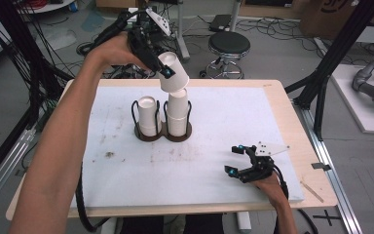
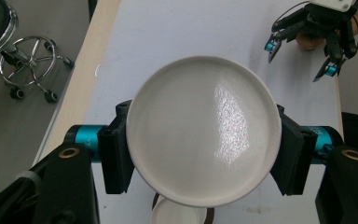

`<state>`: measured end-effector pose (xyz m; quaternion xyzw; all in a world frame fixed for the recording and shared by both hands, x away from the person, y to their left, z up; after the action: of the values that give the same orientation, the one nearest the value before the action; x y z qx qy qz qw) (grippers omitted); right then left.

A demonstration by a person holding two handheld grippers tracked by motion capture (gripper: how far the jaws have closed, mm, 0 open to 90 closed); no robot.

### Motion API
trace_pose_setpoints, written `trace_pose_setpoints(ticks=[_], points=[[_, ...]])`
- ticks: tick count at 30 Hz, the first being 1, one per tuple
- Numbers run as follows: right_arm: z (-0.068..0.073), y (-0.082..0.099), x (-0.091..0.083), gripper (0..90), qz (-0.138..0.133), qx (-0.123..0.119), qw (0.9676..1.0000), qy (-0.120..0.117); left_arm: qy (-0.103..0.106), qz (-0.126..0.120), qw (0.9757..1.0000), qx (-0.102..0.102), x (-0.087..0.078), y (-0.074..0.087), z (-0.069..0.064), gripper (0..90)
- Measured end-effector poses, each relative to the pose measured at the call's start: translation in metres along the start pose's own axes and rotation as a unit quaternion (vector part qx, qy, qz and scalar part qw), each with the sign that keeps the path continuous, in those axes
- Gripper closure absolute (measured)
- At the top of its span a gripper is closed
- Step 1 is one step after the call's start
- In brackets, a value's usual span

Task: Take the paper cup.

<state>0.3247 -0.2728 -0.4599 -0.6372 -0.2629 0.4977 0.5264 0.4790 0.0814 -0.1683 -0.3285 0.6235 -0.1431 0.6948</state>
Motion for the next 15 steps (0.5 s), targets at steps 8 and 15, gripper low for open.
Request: trace_pose_setpoints(ticks=[8, 15], points=[[0.0, 0.0, 0.0, 13.3, -0.001, -0.002, 1.0, 0.001, -0.009, -0.022, 0.9997, 0.002, -0.02, 0.009, -0.008, 34.5], [0.001, 0.0, 0.001, 13.3, 0.004, -0.001, 1.0, 0.0, 0.001, -0.051, 0.9987, -0.009, -0.026, 0.03, -0.014, 34.5]])
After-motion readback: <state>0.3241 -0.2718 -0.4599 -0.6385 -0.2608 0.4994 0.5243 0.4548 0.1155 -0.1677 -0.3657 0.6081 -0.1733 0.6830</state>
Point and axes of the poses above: each handheld gripper's, and its own axes: x roughly forward along the jaws, y roughly out of its underside, z roughly to its left, the point moved 2 cm from there along x, roughly forward along the jaws, and after that the axes turned 7 degrees about -x, right-handed, at the moved point
